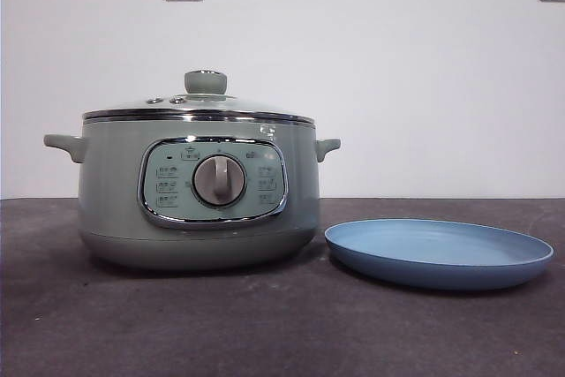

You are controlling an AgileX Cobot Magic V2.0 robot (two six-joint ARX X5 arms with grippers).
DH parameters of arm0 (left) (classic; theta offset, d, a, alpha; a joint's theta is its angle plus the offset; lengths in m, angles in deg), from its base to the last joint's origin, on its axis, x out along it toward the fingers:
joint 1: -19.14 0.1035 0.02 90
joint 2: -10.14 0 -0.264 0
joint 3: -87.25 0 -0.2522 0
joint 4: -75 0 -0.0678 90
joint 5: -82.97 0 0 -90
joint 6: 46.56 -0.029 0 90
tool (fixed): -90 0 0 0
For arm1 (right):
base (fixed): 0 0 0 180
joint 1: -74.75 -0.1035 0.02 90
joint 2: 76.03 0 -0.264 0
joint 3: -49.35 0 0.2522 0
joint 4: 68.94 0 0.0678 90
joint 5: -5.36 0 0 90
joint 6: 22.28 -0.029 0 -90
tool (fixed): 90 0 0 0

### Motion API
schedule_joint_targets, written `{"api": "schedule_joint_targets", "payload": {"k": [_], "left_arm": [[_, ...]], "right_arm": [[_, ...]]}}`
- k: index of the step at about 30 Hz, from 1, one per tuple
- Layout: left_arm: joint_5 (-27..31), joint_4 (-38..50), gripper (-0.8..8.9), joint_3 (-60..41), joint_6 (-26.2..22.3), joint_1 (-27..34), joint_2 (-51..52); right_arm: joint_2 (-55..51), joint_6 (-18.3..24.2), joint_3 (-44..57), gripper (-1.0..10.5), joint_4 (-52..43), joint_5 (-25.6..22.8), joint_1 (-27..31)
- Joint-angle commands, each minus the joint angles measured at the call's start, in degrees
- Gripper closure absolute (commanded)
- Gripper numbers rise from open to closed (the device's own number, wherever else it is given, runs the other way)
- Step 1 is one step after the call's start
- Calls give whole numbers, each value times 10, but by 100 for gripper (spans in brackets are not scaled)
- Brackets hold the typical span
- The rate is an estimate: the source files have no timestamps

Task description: Take the potato out from the steamer,put the potato on the plate,close the lid

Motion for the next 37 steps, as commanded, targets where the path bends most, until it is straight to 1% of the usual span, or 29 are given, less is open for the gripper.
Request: {"api": "schedule_joint_targets", "payload": {"k": [1, 4, 7, 14, 16, 20, 26, 28, 37], "left_arm": [[0, 10, 220, 2, -10, 0, 1], [4, 28, 220, 2, -6, 0, 1], [20, 47, 220, 3, 0, 0, -5], [35, 69, 220, 43, 2, -15, -71], [37, 87, 220, 63, 2, -27, -104], [66, 113, 220, 108, -10, -60, -174], [144, 137, 220, 183, -35, -118, -294], [161, 146, 220, 205, -42, -134, -334], [221, 207, 221, 283, -43, -189, -489]], "right_arm": [[0, -3, 0, 289, -1, 1, -1], [0, -3, 0, 289, -1, 1, -1], [0, -4, 0, 289, -1, 1, -1], [1, -5, 0, 289, -5, 1, -1], [1, -5, 0, 289, -5, 1, -1], [1, -5, 0, 289, -6, 1, -1], [1, -5, 0, 290, -6, 1, -1], [1, -5, 0, 290, -6, 1, -1], [1, -5, 0, 290, -6, 1, -1]]}}
